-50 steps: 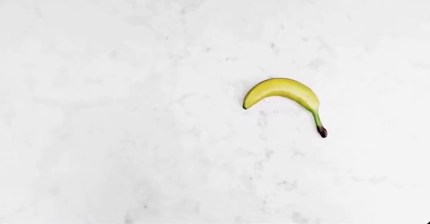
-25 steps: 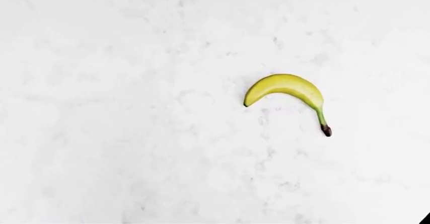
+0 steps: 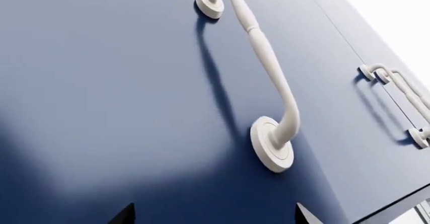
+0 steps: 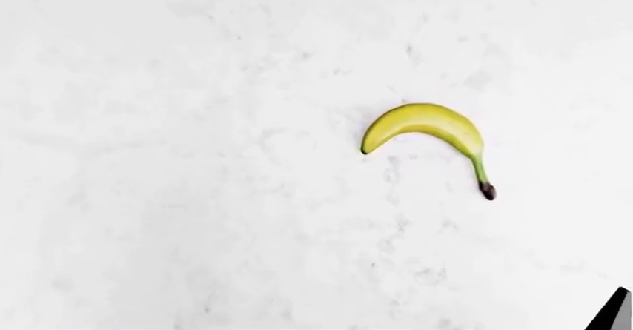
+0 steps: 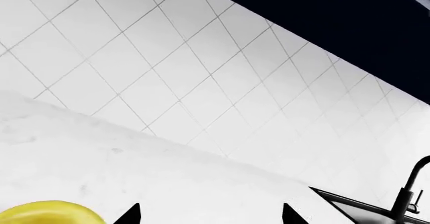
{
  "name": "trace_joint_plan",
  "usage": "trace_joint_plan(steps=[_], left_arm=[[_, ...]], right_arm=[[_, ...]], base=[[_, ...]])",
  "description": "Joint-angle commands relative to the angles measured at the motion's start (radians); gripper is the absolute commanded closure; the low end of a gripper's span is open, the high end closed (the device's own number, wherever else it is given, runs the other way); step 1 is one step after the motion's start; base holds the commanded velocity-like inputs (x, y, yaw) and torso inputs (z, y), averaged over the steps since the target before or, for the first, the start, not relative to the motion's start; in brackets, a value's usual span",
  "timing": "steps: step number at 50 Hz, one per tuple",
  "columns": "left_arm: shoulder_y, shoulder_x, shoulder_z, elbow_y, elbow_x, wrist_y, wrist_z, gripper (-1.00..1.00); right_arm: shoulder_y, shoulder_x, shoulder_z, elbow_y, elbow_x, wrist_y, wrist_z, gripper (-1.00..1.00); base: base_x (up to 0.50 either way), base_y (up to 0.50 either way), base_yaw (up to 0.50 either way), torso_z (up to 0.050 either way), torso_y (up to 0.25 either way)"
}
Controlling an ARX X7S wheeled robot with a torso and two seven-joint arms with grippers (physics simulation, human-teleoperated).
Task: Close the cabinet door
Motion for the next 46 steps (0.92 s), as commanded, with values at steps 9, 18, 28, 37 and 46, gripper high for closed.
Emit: trace_joint_plan(steps=[9,18,28,37,46], left_arm=[[0.0,0.001,0.04,-0.02,-0.052,-0.015,0.0,-1.0],[0.0,0.001,0.04,-0.02,-0.052,-0.015,0.0,-1.0],[0.0,0.001,0.04,-0.02,-0.052,-0.015,0.0,-1.0],[0.0,0.001,0.04,-0.02,-0.052,-0.015,0.0,-1.0],[0.0,0.001,0.401,-0.35,-0.149,0.155,0.001,-1.0]], right_arm=[[0.005,0.029,-0.027,0.085,0.074,-0.051,-0.044,-1.0],[0.002,0.024,-0.04,0.094,0.051,-0.055,-0.042,-1.0],[0.004,0.025,-0.043,0.102,0.051,-0.055,-0.046,-1.0],[0.016,0.043,-0.065,0.115,0.033,-0.035,-0.029,-1.0],[0.039,0.061,-0.088,0.146,0.02,-0.007,-0.014,-1.0]], base=[[0.0,0.0,0.0,0.011,-0.049],[0.0,0.0,0.0,0.005,-0.25],[0.0,0.0,0.0,0.012,-0.25],[0.0,0.0,0.0,0.004,-0.083],[0.0,0.0,0.0,0.0,-0.005]])
